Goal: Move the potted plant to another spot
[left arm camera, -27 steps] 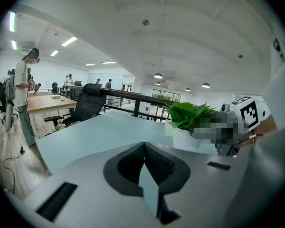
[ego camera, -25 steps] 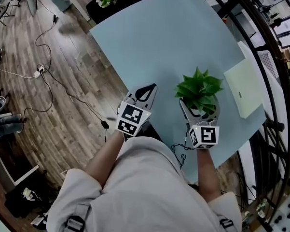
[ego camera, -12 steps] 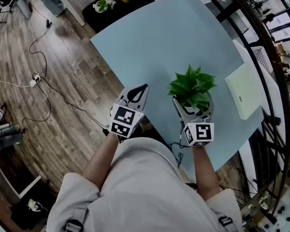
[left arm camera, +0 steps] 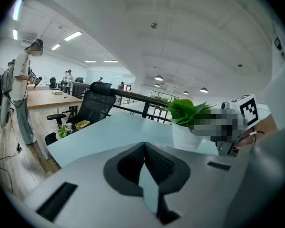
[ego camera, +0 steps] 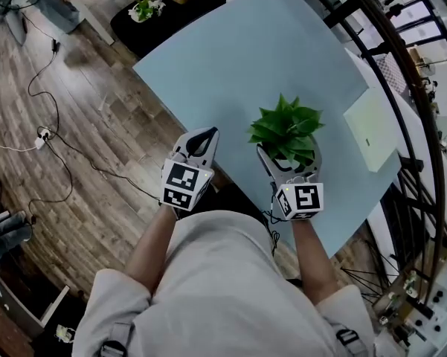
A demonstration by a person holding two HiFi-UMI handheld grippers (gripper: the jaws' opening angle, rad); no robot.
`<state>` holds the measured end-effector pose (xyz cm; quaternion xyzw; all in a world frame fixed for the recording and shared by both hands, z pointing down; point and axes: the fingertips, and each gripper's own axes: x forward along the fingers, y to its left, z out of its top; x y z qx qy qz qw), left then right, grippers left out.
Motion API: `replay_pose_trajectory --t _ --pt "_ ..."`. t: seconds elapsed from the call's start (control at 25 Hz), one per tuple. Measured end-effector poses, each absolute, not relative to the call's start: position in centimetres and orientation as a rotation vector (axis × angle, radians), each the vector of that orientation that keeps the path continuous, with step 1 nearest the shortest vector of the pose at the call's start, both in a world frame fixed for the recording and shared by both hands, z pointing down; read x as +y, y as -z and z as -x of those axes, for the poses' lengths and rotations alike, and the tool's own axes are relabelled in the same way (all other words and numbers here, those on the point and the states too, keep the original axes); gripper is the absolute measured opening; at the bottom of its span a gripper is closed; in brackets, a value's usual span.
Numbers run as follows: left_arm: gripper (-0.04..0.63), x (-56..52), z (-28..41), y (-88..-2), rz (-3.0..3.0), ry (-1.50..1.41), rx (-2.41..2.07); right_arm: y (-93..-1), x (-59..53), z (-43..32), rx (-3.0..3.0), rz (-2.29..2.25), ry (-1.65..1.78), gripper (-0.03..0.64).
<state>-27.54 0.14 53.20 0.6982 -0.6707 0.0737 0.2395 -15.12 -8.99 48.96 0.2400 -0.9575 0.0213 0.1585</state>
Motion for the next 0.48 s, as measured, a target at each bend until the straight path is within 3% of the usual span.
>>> replay_pose_trajectory --t 0.48 --pt "0.012 0.5 29.6 -55.7 -1.831 -0.193 -1.822 -51.2 -9.5 19.0 -2.709 -0.588 -0.070 0.522"
